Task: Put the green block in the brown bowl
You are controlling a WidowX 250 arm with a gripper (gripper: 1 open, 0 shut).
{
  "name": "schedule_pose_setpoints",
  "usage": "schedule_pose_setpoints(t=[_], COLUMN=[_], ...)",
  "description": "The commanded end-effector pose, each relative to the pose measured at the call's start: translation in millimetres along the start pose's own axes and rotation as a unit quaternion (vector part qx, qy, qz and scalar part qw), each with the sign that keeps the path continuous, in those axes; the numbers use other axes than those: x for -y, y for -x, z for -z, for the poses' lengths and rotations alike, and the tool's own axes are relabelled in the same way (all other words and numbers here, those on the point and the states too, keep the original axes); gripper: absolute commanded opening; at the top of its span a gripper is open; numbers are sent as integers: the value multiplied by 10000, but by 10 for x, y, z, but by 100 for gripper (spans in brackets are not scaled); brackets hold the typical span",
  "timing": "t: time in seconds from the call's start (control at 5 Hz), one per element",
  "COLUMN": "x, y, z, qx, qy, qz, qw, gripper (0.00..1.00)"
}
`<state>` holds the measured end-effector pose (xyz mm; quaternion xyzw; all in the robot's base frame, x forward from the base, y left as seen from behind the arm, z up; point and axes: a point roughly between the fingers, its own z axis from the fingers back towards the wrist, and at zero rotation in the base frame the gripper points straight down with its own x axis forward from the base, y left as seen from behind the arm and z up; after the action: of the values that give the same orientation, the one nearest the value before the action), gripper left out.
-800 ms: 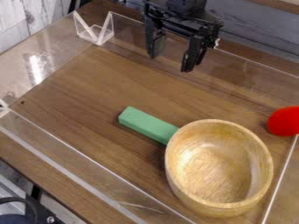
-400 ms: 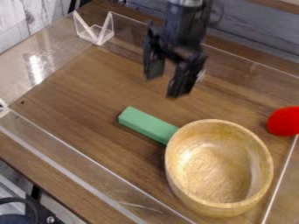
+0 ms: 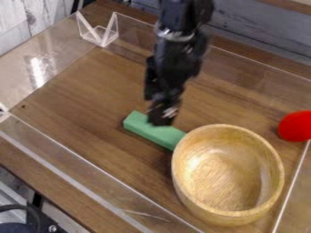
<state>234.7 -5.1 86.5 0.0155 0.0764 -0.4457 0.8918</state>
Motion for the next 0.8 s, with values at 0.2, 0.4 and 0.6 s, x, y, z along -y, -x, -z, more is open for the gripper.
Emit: schedule_pose_setpoints(t=[0.2,0.4,0.6], x=[-45,-28,-18], y=[61,18,-28], z=[-45,18,78], qx=[46,6,-27], qy=[-473,-505,-538], qz=[1542,1612,1649], qw=[9869,9856,9848], gripper=[100,100,100])
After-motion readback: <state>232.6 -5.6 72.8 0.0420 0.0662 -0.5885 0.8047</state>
